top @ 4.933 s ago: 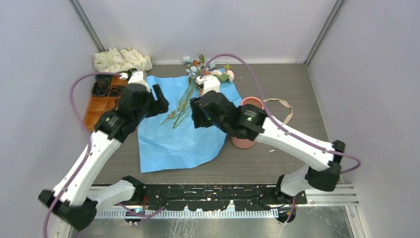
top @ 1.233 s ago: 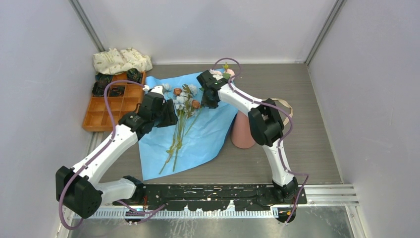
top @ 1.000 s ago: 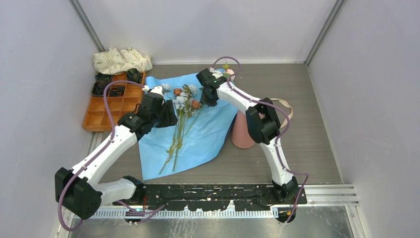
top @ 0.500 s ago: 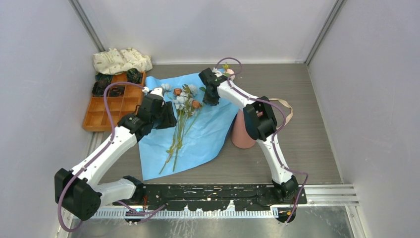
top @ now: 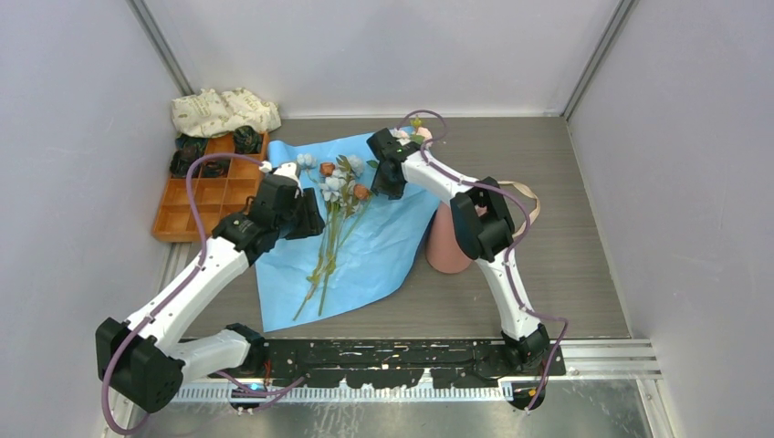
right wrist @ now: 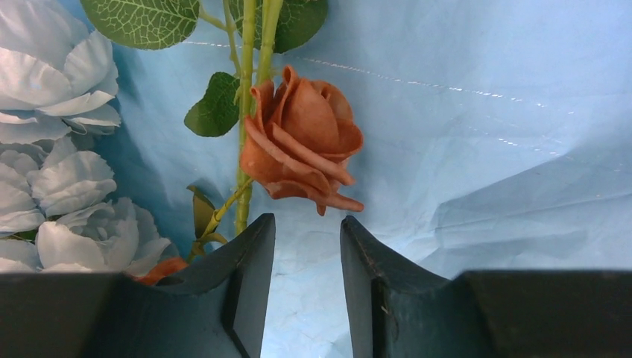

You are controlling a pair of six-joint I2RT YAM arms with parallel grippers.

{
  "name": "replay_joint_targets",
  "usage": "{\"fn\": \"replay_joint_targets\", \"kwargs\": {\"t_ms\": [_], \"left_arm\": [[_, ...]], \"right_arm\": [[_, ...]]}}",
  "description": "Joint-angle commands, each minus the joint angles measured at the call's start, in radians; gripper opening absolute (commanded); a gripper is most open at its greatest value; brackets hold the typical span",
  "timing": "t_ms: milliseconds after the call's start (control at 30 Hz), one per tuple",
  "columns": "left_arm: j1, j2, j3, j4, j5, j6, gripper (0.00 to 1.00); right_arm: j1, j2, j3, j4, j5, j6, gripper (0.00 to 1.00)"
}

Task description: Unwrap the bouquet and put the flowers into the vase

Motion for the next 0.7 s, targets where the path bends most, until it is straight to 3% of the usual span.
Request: {"fn": "replay_joint_targets", "kwargs": {"t_ms": [0,467,667], "left_arm": [[0.002,-0.035,-0.006,0.005,0.001,-0.009,0.54],[0.003,-0.047,-0.029,0.013,0.015,-0.023,0.53],[0.003,-0.036,-0.032,0.014,0.015,-0.022,0.53]], "right_arm": [[0.013,-0.082,-0.019,0.039,-0.017,0.027,0.43],[0.022,-0.172,-0.091,0.094,-0.011,0.044,0.43],[0.023,-0.101,0.005,0.060,-0.025,0.039,0.44]]}}
